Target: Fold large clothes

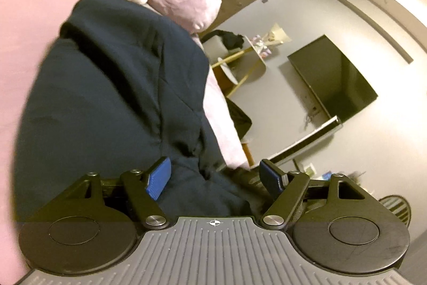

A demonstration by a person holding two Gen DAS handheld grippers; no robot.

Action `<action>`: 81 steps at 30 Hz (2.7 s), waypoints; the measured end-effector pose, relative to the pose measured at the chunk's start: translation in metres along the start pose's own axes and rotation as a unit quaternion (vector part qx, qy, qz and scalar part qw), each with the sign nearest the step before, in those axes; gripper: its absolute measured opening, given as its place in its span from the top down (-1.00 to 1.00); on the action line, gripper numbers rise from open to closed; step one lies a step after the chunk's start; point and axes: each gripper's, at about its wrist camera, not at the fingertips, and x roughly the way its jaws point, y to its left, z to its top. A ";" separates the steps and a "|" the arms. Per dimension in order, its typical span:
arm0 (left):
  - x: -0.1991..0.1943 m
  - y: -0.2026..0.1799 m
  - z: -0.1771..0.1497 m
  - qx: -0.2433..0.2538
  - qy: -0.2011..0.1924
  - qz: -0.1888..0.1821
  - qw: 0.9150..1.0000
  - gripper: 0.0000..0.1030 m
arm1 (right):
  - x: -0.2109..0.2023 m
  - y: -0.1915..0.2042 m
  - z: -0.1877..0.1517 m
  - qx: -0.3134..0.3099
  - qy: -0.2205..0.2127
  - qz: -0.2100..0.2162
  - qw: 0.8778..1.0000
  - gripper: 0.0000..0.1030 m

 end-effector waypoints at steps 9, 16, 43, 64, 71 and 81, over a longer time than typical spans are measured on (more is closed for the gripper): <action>-0.031 0.023 0.029 -0.025 -0.069 0.192 0.979 -0.62 | -0.001 -0.015 -0.027 -0.045 -0.001 -0.038 0.998 0.66; 0.009 0.048 0.040 -0.054 -0.021 0.209 0.976 -0.66 | -0.014 -0.008 -0.005 -0.027 0.001 -0.042 0.999 0.44; 0.006 -0.018 0.012 0.058 0.010 0.131 0.990 -0.67 | -0.011 0.063 0.027 -0.172 -0.063 -0.122 0.976 0.77; 0.008 -0.005 -0.005 0.063 -0.025 0.179 0.982 -0.74 | 0.035 0.066 0.054 -0.044 -0.058 -0.099 0.992 0.40; 0.025 0.004 0.017 0.022 -0.057 0.228 0.972 -0.73 | 0.071 0.050 0.008 -0.175 -0.100 -0.206 0.958 0.53; 0.084 -0.002 0.006 0.130 -0.092 0.282 0.946 -0.93 | 0.088 0.021 0.009 -0.212 -0.102 -0.191 0.953 0.50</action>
